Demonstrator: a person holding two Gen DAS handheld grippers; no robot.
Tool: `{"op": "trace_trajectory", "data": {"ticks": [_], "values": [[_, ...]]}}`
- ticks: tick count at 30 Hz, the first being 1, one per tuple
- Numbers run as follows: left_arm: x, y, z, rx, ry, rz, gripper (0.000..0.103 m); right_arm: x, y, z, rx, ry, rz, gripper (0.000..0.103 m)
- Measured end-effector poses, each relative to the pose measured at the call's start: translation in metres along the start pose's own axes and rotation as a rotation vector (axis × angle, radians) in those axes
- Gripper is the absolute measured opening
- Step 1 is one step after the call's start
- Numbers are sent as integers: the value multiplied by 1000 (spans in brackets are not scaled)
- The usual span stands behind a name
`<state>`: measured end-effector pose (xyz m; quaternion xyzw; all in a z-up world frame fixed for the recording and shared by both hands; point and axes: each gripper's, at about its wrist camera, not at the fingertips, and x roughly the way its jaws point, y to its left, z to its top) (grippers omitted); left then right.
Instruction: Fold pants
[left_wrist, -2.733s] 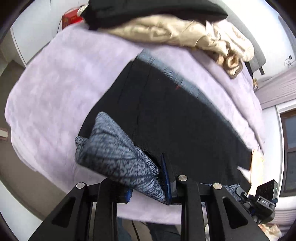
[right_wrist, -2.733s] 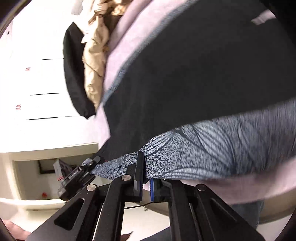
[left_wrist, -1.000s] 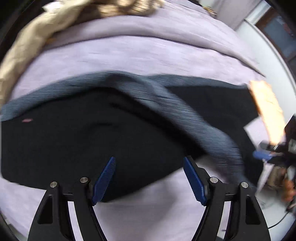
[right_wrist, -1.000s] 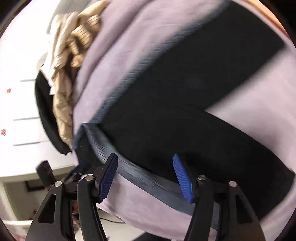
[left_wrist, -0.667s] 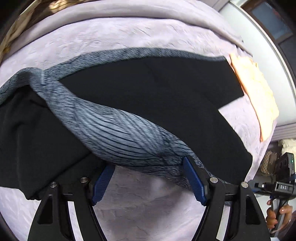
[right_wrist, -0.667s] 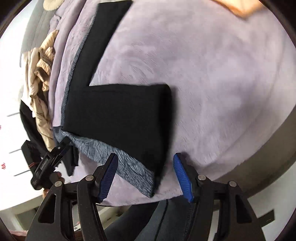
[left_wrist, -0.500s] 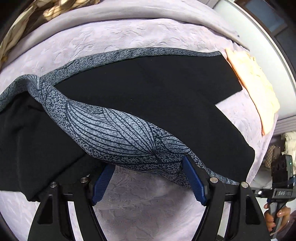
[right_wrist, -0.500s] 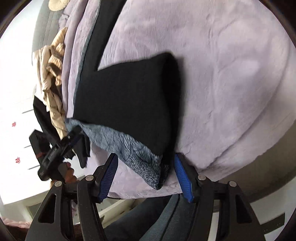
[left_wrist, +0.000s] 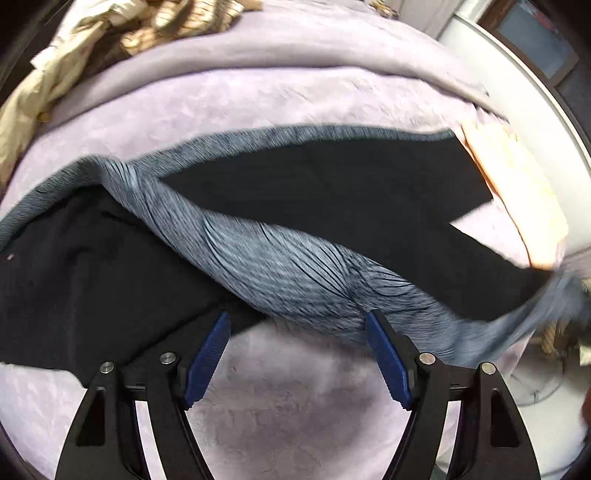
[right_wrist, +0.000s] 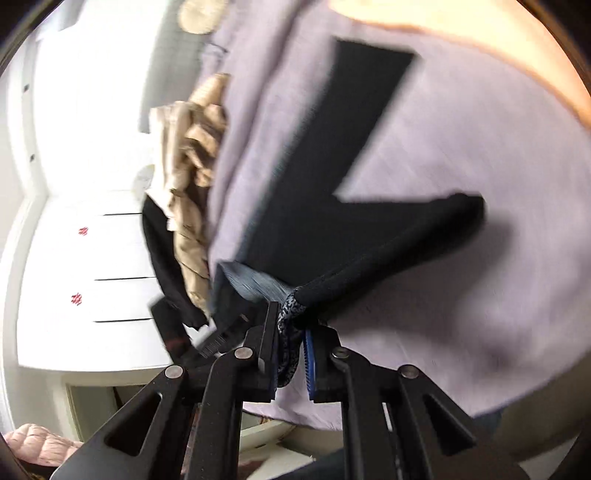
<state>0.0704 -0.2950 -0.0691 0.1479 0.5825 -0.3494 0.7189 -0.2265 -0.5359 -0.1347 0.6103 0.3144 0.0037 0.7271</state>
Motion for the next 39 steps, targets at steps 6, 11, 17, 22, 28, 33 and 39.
{"op": "trace_trajectory", "data": {"ticks": [6, 11, 17, 22, 28, 33, 39], "values": [[-15, 10, 27, -115, -66, 77, 76, 9, 22, 117, -46, -64, 20, 12], [3, 16, 78, -184, -110, 169, 76, 74, 10, 197, -107, 51, -204, 21], [-21, 45, 115, -304, -222, 254, 76, 55, -11, 217, -140, 47, -353, 56], [9, 60, 93, -287, -71, 318, 76, 16, -39, 190, 8, 23, -316, 59], [53, 61, 69, -298, 30, 337, 77, 30, -71, 164, 92, 32, -229, 48], [70, 71, 68, -317, 74, 295, 77, 61, -76, 168, 171, 74, -102, 48], [41, 72, 72, -170, 59, 233, 77, 51, -42, 181, 169, 62, -37, 10]]}}
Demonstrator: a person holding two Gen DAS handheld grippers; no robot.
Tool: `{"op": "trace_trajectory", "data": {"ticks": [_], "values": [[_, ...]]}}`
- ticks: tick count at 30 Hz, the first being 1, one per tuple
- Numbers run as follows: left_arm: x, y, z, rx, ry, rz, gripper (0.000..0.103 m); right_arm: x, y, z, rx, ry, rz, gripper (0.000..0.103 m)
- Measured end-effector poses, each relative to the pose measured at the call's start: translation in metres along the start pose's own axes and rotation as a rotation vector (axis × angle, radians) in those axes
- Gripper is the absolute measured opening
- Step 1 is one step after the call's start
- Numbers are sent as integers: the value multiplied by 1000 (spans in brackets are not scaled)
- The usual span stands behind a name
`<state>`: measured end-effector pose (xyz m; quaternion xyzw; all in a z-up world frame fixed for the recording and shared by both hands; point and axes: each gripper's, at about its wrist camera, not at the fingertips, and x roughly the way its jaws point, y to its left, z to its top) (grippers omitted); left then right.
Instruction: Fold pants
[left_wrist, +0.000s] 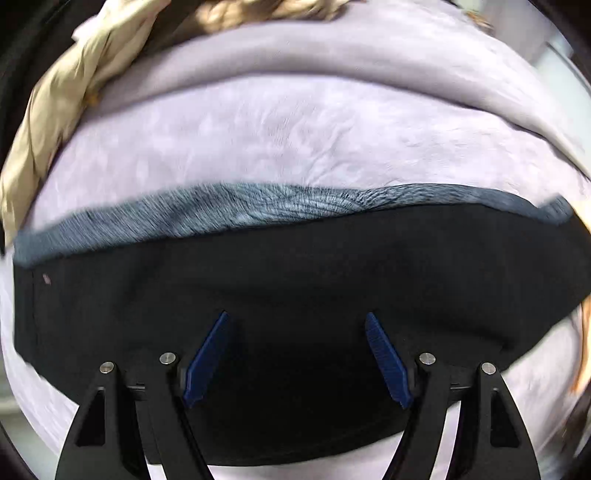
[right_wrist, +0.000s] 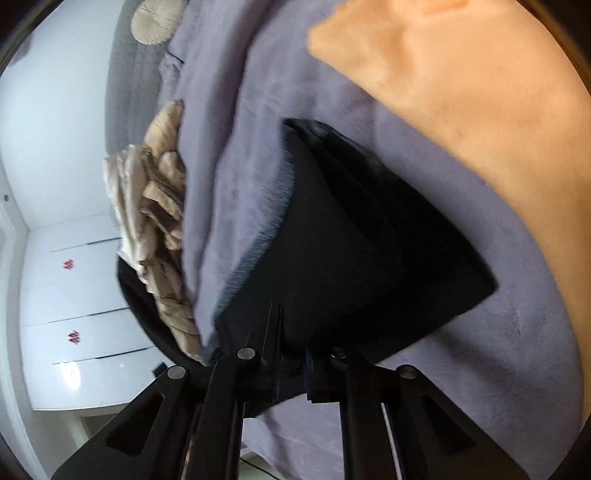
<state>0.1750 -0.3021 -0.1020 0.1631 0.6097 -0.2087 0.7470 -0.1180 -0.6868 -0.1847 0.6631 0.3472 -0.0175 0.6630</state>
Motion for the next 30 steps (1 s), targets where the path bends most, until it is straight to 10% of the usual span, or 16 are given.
{"op": "trace_trajectory", "data": {"ticks": [2, 4, 6, 17, 23, 30], "values": [[-2, 12, -6, 12, 13, 10, 76, -8, -2, 6, 6, -11, -44, 15], [1, 31, -14, -23, 35, 50, 76, 1, -5, 6, -25, 29, -144, 49], [0, 52, -24, -84, 48, 63, 77, 10, -2, -8, -66, 59, -167, 57], [-21, 191, -65, -360, -49, 275, 76, 211, 80, -209, -369, 559, -11, 56], [17, 246, -77, -362, -47, 257, 90, 305, 104, -272, -393, 635, 5, 55], [22, 266, -83, -331, -78, 148, 91, 324, 102, -283, -324, 574, -13, 49]]}}
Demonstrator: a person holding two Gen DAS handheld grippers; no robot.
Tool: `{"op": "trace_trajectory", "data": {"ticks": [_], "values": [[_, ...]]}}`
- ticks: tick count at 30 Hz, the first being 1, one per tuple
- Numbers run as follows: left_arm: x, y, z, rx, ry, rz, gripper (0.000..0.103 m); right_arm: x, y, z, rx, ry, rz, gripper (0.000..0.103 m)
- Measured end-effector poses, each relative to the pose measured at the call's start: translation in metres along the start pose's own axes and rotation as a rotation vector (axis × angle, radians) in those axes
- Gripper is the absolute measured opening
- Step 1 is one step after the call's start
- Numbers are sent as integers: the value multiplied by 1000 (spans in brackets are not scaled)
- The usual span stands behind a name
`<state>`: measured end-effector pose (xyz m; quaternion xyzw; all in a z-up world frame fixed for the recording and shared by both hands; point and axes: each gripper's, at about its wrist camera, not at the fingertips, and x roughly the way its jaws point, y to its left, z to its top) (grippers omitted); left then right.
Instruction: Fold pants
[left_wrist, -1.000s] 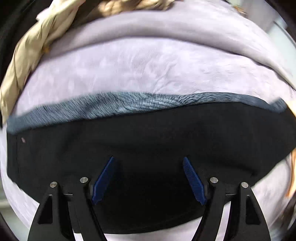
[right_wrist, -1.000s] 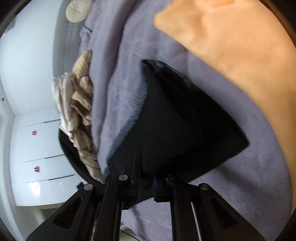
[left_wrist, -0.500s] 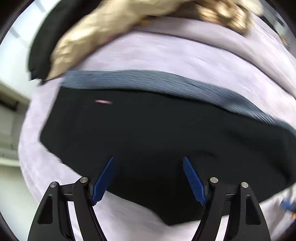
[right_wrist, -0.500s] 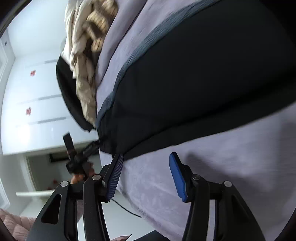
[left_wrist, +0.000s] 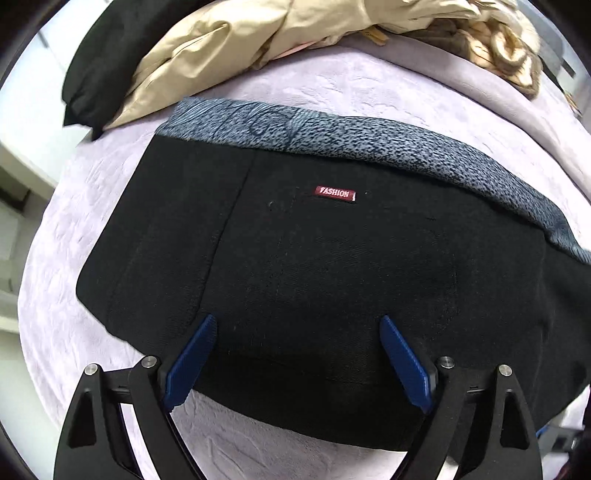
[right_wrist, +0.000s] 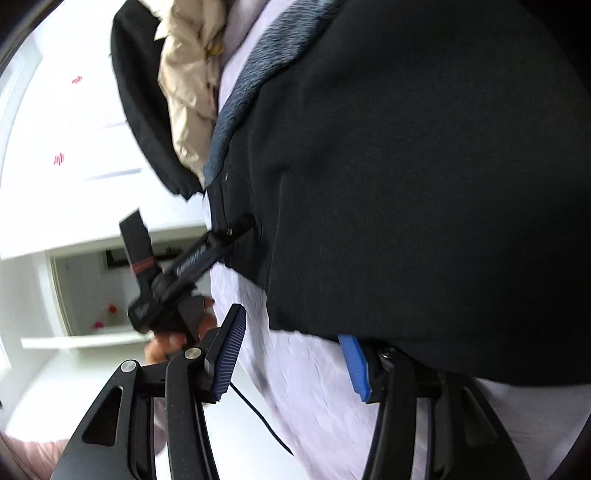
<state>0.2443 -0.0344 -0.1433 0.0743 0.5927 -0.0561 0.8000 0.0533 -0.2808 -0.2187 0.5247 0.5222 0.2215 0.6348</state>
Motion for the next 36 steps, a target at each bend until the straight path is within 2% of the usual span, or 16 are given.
{"op": "trace_trajectory", "data": {"ticks": [1, 2, 4, 6, 8, 10, 12, 14, 17, 19, 22, 24, 28, 34, 35, 36], "values": [[-1, 0, -1, 12, -1, -4, 91, 0, 2, 2, 4, -2, -17, 15], [-2, 1, -1, 23, 0, -8, 91, -3, 9, 3, -8, -13, -23, 10], [-4, 6, -2, 41, -7, -20, 91, -1, 29, -1, -64, -33, -14, 10], [-2, 13, -2, 55, -3, -22, 91, 2, 34, -12, -104, -35, -79, 10], [-3, 13, -1, 77, 13, -1, 91, 9, 17, -17, -44, -35, -144, 10], [-5, 22, -1, 96, 8, 25, 91, 2, 11, -19, 18, -19, -130, 17], [-23, 16, -4, 120, -25, 2, 91, -23, 22, -24, -39, -22, -155, 25], [-39, 2, -6, 142, -51, -39, 91, -62, 36, -31, -144, -69, -218, 26], [-51, -30, -11, 167, -60, -112, 91, -134, 33, -29, -160, -211, -395, 27], [-45, -51, -17, 195, -64, -129, 91, -198, 15, -25, -92, -351, -483, 28], [-19, -88, -39, 211, 30, -133, 91, -290, -24, -26, 54, -534, -613, 39], [-7, -89, -47, 197, 24, -113, 91, -344, -53, -34, 162, -636, -689, 41], [-6, -89, -50, 193, 21, -85, 91, -408, -105, -51, 324, -736, -627, 41], [-1, -92, -46, 191, 41, -47, 95, -410, -140, -36, 370, -734, -505, 40], [-3, -104, -40, 189, 45, -45, 96, -407, -145, -30, 388, -710, -473, 32], [2, -101, -37, 187, 51, -46, 96, -405, -144, -25, 393, -691, -463, 10]]}}
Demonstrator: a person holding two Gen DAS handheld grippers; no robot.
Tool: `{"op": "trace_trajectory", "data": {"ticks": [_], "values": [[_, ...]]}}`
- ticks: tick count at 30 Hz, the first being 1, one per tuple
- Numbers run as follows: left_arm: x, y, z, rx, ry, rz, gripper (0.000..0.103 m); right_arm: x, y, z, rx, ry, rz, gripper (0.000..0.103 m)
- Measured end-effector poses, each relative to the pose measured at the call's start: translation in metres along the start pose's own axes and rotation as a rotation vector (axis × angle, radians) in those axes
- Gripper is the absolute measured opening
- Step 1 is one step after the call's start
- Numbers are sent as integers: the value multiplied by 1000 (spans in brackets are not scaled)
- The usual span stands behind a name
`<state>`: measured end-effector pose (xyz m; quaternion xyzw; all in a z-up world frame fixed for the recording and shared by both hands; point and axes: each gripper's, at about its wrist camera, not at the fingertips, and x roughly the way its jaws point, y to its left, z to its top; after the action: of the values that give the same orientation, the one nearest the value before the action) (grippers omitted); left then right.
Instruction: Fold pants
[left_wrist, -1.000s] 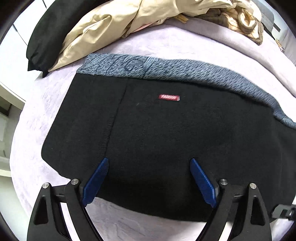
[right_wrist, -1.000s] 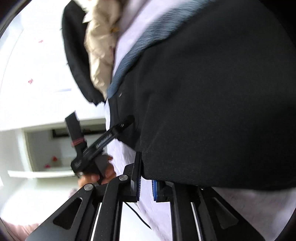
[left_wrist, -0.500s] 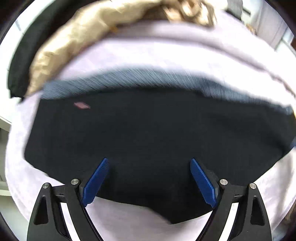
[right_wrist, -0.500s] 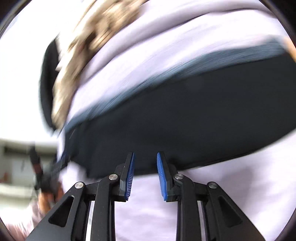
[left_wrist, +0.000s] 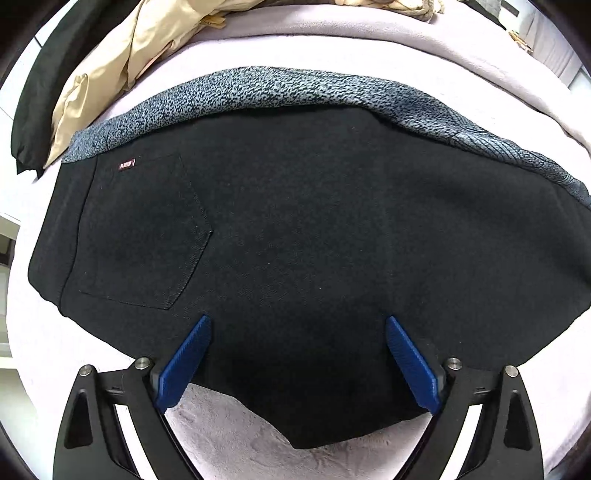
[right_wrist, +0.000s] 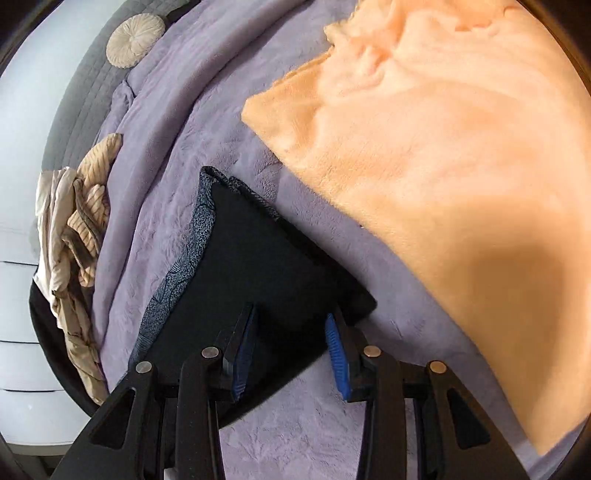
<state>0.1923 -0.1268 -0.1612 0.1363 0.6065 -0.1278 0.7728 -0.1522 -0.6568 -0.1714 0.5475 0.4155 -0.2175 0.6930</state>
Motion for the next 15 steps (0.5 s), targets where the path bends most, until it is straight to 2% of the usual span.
{"op": "trace_trajectory", "data": {"ticks": [3, 4, 7, 10, 11, 12, 13, 15], "values": [[0, -7, 0, 16, 3, 4, 96, -21, 28, -4, -120, -53, 53, 9], [3, -6, 1, 28, -1, 6, 97, -26, 27, -5, -146, -44, 48, 9], [0, -23, -3, 38, 1, 9, 101, -5, 5, 0, -110, 17, -22, 10], [4, -20, -5, 35, 11, 18, 101, 9, -10, -6, -80, 16, -26, 11], [1, -19, -2, 28, 36, 29, 101, 3, -11, -6, -68, 10, -24, 14], [0, -18, 5, 15, 55, 32, 100, -5, -8, -8, -59, 8, -51, 21], [-9, -17, 8, 0, 57, 21, 100, -16, -2, -10, -77, -10, -102, 25], [-33, -22, 16, 5, 1, 3, 100, -42, 18, -17, -165, -83, -116, 26]]}}
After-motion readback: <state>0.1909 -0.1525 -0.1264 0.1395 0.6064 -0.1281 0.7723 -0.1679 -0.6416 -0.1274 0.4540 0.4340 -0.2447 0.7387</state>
